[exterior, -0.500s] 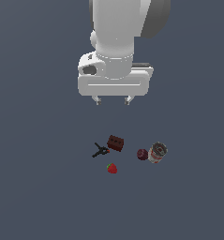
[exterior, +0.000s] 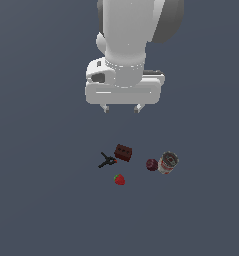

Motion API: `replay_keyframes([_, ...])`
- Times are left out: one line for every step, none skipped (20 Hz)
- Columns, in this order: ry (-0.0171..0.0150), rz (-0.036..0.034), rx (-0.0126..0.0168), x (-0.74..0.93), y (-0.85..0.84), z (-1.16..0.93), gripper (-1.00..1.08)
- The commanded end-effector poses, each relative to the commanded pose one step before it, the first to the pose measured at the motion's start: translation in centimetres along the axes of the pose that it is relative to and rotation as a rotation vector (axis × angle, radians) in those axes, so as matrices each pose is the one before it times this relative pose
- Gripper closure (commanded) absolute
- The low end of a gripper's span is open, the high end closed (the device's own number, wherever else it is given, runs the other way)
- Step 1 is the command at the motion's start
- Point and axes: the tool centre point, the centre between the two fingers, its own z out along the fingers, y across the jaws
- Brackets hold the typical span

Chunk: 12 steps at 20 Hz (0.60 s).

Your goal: Pick up a designated object from a clutter of objects.

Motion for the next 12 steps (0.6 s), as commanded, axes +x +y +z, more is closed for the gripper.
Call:
replay_keyframes([-0.00405,0.00235,-0.00161,-0.005,-0.071,0.044,-0.92])
replay_keyframes([0.00000,0.00000,0.00000,0.015,0.003,0.013,-0.92])
replay_keyframes([0.00118,-0.00134,0.00040,-0.010,0.013,-0.017,-0.92])
replay_keyframes([0.00036,-0.00274,0.00006,0.018,0.009,0.054,-0.92])
replay_keyframes([0.00013,-0.00442,-0.00007,0.026,-0.002,0.093,-0.92])
replay_keyframes([-0.00004,-0.00586,-0.00016,0.034,-0.003,0.130,-0.92])
replay_keyframes([-0.00008,-0.00734,-0.00020,0.042,-0.008,0.162,-0.92])
replay_keyframes([-0.00001,-0.00865,-0.00020,0.049,-0.006,0.190,-0.92])
replay_keyframes([0.00008,-0.00996,-0.00020,0.055,-0.006,0.215,-0.92])
replay_keyframes([0.00015,-0.01124,-0.00020,0.061,-0.004,0.242,-0.92])
replay_keyframes([0.00019,-0.01251,-0.00020,0.066,-0.003,0.269,-0.92])
replay_keyframes([0.00019,-0.01378,-0.00022,0.071,-0.004,0.297,-0.92])
